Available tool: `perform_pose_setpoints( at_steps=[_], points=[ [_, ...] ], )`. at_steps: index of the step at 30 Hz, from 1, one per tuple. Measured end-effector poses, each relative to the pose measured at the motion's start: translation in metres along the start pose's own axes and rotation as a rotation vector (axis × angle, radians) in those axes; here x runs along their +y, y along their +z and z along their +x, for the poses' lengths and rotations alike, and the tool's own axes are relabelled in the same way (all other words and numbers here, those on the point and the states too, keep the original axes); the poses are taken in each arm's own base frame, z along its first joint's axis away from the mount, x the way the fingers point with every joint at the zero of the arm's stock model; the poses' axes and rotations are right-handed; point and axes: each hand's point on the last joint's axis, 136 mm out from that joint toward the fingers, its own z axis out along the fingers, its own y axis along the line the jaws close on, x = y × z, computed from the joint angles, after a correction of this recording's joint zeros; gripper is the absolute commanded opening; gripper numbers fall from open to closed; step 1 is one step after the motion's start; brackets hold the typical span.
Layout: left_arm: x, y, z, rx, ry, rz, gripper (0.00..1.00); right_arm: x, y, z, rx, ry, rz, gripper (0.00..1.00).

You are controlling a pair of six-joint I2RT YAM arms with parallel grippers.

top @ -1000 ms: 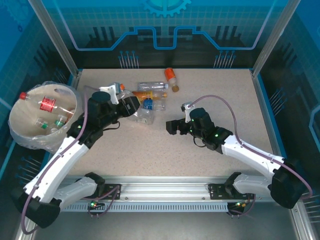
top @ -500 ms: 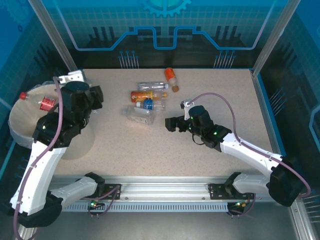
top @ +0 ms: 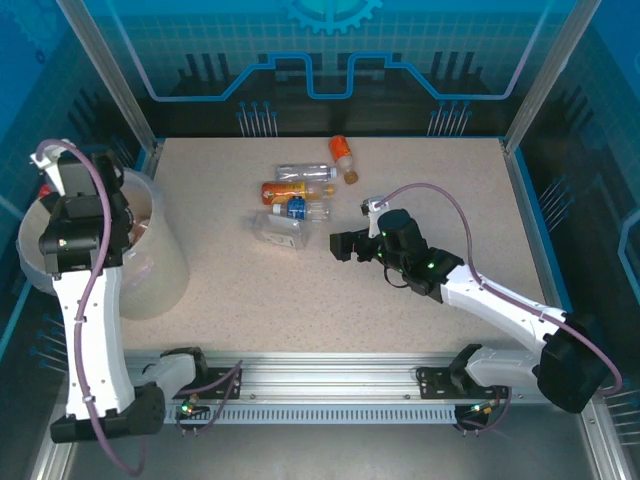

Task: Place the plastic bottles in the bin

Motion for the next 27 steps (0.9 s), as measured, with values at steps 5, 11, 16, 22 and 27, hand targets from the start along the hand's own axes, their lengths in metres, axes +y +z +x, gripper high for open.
perform_pose_setpoints(
  at_steps=[5,11,16,22,27],
  points=[
    [0.033,0.029,0.02,0.112,-0.067,-0.085,0.56,0.003,0.003,-0.007,-0.006,0.0,-0.003,1.0],
    [0.054,0.065,0.049,0.263,-0.153,-0.13,0.61,0.012,0.004,-0.023,-0.028,0.002,-0.023,1.0],
    [0.07,0.091,0.069,0.368,-0.21,-0.188,0.76,0.016,0.006,-0.028,-0.034,0.002,-0.037,1.0],
    [0.067,0.105,0.08,0.428,-0.236,-0.172,0.99,0.019,0.006,-0.033,-0.036,0.004,-0.044,1.0],
    [0.054,0.101,0.078,0.428,-0.26,-0.094,0.99,0.019,0.008,-0.032,-0.032,0.016,-0.044,1.0]
  ],
)
